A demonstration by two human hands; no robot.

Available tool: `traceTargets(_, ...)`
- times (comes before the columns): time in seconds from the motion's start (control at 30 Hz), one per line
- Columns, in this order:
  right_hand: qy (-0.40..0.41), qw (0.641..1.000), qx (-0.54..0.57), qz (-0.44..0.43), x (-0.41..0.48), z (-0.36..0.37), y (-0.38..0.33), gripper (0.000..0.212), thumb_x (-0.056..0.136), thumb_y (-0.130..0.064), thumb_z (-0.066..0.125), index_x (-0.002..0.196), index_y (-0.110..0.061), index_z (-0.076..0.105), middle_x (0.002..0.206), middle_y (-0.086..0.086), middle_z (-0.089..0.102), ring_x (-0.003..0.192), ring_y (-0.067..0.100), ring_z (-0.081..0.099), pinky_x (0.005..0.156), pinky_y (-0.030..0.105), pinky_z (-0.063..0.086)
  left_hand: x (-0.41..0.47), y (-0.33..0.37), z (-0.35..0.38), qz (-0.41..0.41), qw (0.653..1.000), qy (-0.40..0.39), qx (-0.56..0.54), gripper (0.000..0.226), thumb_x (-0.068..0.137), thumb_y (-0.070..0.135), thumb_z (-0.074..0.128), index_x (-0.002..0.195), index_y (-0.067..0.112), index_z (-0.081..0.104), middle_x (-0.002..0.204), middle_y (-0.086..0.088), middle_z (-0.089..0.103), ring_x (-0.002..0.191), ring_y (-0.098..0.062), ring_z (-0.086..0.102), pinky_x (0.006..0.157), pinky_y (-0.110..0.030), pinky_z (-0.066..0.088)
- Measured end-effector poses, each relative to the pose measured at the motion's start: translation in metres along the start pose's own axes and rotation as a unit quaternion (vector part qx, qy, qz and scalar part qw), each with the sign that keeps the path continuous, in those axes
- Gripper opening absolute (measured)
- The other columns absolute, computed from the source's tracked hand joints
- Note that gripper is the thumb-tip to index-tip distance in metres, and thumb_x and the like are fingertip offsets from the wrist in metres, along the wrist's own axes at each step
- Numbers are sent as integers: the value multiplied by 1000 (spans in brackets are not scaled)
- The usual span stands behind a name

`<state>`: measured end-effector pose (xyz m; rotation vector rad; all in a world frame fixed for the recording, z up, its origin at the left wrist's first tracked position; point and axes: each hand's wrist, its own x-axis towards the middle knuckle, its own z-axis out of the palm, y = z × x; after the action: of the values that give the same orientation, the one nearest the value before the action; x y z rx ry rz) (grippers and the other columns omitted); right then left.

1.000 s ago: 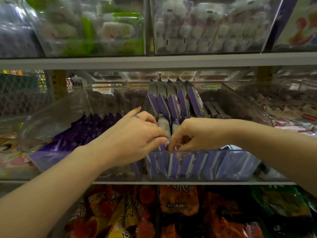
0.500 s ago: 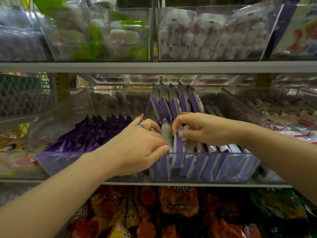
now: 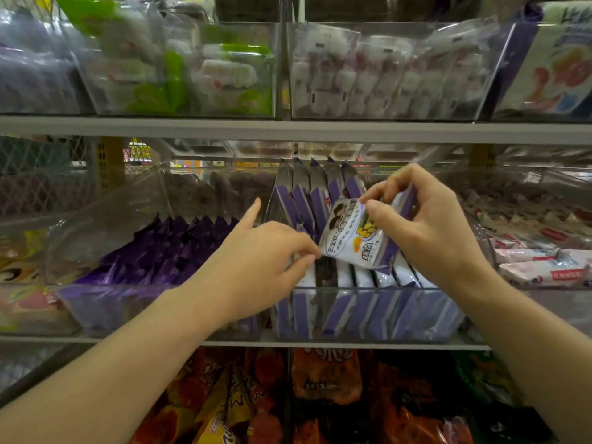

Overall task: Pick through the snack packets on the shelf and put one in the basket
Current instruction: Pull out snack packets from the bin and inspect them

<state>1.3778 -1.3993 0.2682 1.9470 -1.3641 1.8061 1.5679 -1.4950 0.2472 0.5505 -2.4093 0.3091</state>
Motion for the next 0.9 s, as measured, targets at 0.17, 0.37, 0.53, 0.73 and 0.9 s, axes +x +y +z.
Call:
traceTargets(0.17, 139, 984, 113, 17, -35, 6, 7, 31, 87, 6, 62, 78, -16, 42, 103, -3, 71, 90, 7, 70, 70, 24, 55, 3, 18, 6, -84, 974, 165, -131, 28, 99, 35, 48, 104, 22, 72, 94, 10, 72, 86, -9, 65, 95, -34, 48)
traceTargets(0.37, 126, 972, 194, 44, -65, 16, 5, 26, 84, -1, 66, 88, -17, 46, 107, -2, 67, 97, 9, 69, 72, 21, 56, 5, 52, 13, -141, 879, 155, -428, 34, 94, 38, 59, 127, 29, 56, 102, 16, 72, 91, 5, 68, 72, -15, 55)
traceTargets(0.53, 99, 974, 173, 108, -88, 17, 2, 44, 77, -25, 73, 114, -27, 50, 106, 0, 69, 96, 12, 70, 76, 28, 59, -6, 60, 27, -140, 835, 118, -519, 51, 90, 27, 67, 136, 29, 47, 115, 17, 69, 102, 2, 66, 82, -25, 58)
traceTargets(0.73, 86, 956, 233, 156, -115, 13, 5, 25, 84, -36, 66, 108, -29, 65, 102, 2, 75, 89, 22, 74, 68, 33, 61, -43, 64, 56, -129, 808, -13, -575, 62, 73, 30, 78, 128, 34, 51, 110, 7, 73, 101, -12, 70, 85, -35, 58)
traceTargets(0.9, 36, 938, 263, 224, -143, 21, 19, 24, 78, -42, 68, 97, -28, 70, 95, 7, 76, 86, 25, 74, 67, 36, 60, -73, 68, 81, -148, 796, -61, -584, 64, 66, 30, 81, 125, 30, 55, 114, 8, 71, 105, -10, 68, 86, -30, 57)
